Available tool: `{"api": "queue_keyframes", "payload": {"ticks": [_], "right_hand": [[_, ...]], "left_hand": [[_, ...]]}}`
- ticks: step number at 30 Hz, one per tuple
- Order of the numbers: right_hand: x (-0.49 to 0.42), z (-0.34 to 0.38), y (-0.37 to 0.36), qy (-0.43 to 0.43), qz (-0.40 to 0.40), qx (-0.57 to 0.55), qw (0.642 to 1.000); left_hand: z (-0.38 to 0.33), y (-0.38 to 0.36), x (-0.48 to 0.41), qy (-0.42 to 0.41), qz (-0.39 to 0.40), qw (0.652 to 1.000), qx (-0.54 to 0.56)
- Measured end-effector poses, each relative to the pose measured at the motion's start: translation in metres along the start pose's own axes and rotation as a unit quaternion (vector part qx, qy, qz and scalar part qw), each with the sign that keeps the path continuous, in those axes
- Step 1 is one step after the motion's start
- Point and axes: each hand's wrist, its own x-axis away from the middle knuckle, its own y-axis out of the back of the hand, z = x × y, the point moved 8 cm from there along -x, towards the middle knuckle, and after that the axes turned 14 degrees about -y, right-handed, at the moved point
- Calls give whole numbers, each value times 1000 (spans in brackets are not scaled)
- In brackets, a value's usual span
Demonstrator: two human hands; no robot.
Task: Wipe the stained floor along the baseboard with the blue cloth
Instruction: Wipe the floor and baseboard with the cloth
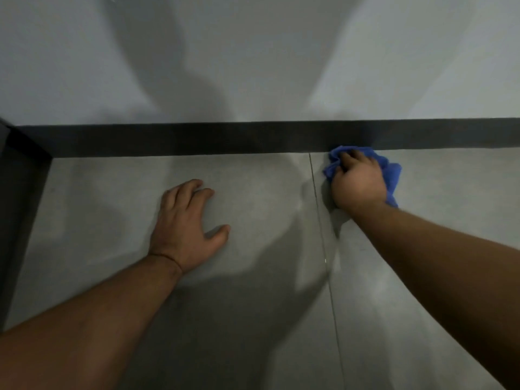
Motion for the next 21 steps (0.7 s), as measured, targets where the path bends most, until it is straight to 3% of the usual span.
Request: {"api": "queue_keyframes", "payload": {"ticks": [7, 16, 18, 20, 21], "right_hand": [[53, 108, -50, 160, 120, 19, 980], [94, 191, -83, 243, 228, 63, 941], [101, 195, -77, 230, 291, -3, 929], [111, 194, -63, 160, 368, -175, 899], [113, 191, -53, 126, 370, -263, 882]], "left_hand": [[2, 6, -4, 38, 19, 999, 17], [7, 13, 6, 63, 21, 995, 76], [2, 20, 7, 74, -2, 994, 86], [-9, 31, 3, 65, -45, 993, 85], [-17, 36, -1, 51, -65, 993, 80]]}}
